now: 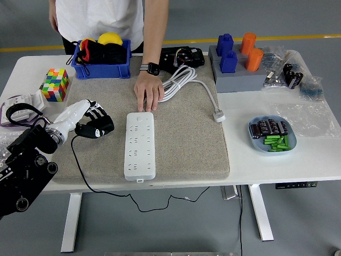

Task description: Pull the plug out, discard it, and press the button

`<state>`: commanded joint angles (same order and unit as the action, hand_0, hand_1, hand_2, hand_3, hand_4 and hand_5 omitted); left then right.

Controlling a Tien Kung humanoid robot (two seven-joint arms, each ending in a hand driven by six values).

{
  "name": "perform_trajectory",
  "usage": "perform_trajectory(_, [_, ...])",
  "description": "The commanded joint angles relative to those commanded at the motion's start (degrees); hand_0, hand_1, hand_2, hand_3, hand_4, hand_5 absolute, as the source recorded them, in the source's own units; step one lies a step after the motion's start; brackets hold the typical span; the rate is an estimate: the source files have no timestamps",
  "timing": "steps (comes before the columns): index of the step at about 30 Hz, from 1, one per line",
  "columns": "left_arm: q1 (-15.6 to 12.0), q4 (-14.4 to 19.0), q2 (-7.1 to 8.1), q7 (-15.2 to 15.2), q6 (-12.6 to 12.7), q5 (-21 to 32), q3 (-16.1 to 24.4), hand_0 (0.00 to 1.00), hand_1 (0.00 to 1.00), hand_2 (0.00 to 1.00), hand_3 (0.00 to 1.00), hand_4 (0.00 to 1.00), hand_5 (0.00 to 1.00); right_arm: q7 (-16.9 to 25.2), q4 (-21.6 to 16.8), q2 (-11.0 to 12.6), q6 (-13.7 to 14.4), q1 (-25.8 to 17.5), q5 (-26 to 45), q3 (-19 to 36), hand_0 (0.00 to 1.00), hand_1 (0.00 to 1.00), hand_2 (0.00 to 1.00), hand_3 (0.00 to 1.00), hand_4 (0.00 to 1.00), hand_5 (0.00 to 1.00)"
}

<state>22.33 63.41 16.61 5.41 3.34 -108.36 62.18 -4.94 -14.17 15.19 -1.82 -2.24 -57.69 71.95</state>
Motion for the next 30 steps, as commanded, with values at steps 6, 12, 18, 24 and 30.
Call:
perform_trajectory(6, [0.1, 1.0, -0.02, -0.3, 0.9, 0.7, 0.0, 0.895, 0.936, 0.868, 0.923, 0.912, 0.002, 0.0, -0.1, 0.1, 0.0, 0.0, 0.0, 0.0, 0.728, 0.678, 0.659, 0.643, 0.740, 0.588])
perform_trajectory(12, [0.3, 2.5, -0.02, -0.1, 0.6, 1.8, -0.5, 0.895, 0.936, 0.881, 0.930, 0.926, 0.002, 0.0, -0.1, 0.1, 0.0, 0.1, 0.1, -0.2, 0.728, 0.678, 0.659, 0.643, 0.740, 0.588])
perform_trajectory(18, [1.7, 7.6, 0.82, -1.2, 0.6, 6.3, -4.0, 0.685, 0.722, 0.671, 0.818, 0.772, 0.002, 0.0, 0.0, 0.3, 0.0, 0.0, 0.2, -0.6, 0.728, 0.679, 0.660, 0.643, 0.739, 0.589])
perform_trajectory(24, [6.8, 7.9, 0.75, -0.5, -1.4, 11.5, -11.0, 0.229, 0.322, 0.377, 0.689, 0.557, 0.002, 0.0, -0.1, 0.5, 0.0, 0.3, 0.4, -0.9, 0.728, 0.679, 0.660, 0.642, 0.739, 0.589])
perform_trajectory(30, [10.9, 4.4, -0.45, 1.2, -1.4, 14.2, -16.2, 0.073, 0.128, 0.192, 0.663, 0.420, 0.002, 0.0, -0.1, 0.7, 0.0, 0.4, 0.6, -1.3, 0.728, 0.679, 0.660, 0.642, 0.739, 0.590])
